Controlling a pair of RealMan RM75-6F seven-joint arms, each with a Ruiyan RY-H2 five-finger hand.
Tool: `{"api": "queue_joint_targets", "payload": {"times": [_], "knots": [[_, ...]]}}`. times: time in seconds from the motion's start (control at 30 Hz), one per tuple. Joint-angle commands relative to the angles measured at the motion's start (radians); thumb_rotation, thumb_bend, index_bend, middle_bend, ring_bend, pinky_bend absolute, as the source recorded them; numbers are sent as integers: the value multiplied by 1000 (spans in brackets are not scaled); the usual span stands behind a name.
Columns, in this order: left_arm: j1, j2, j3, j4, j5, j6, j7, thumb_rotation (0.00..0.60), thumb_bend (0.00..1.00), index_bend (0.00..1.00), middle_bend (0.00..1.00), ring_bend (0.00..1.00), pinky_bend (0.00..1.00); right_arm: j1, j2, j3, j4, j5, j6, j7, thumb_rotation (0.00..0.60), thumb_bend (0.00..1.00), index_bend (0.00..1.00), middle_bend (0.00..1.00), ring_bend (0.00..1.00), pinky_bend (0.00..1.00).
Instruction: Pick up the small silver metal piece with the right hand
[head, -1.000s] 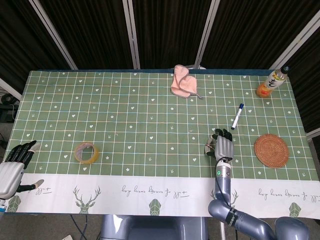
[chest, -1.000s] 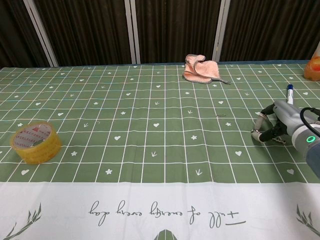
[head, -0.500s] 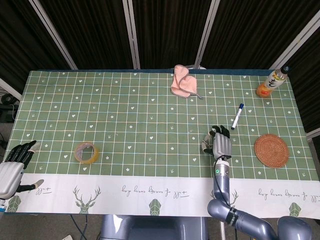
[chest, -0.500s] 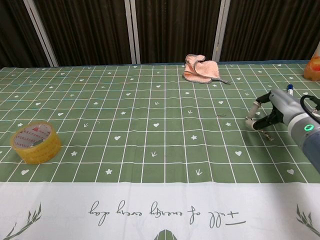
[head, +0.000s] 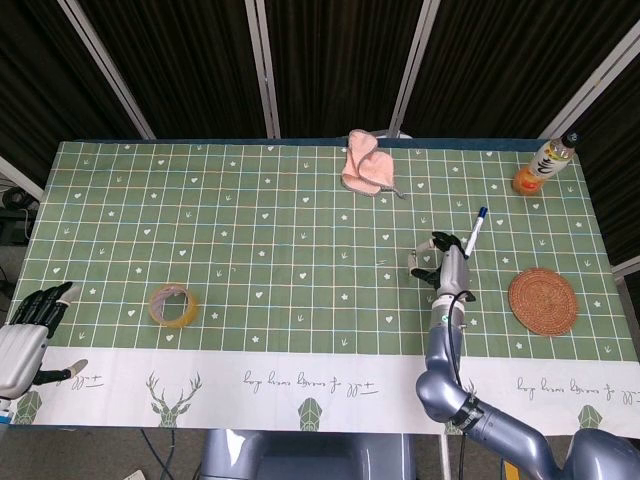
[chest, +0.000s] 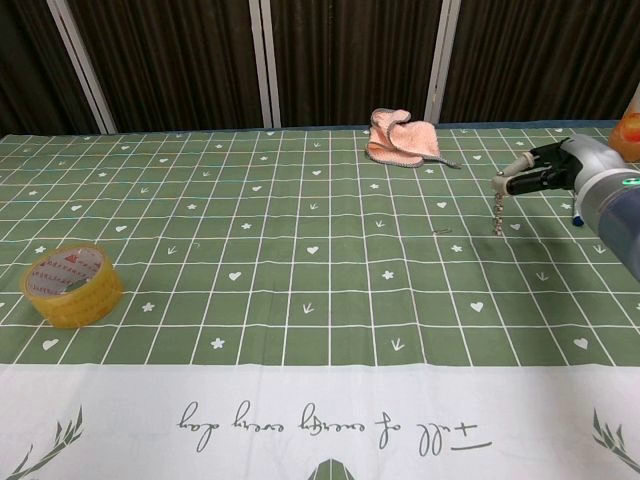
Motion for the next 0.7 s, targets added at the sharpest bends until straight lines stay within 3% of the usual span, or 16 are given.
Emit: {"api": "queue_joint_targets", "payload": {"times": [0.03, 0.7], "knots": [[-1, -1, 0, 0, -2, -3, 0, 600, 114, 0, 0, 0, 0, 16, -2, 9, 9, 13, -7, 6, 600, 320, 592, 180, 0, 0], [3, -3, 1, 3, -9, -4, 3, 600, 114, 0, 0, 0, 0, 154, -67, 41, 126, 77, -38, 30, 600, 320, 593, 180, 0, 0]]}}
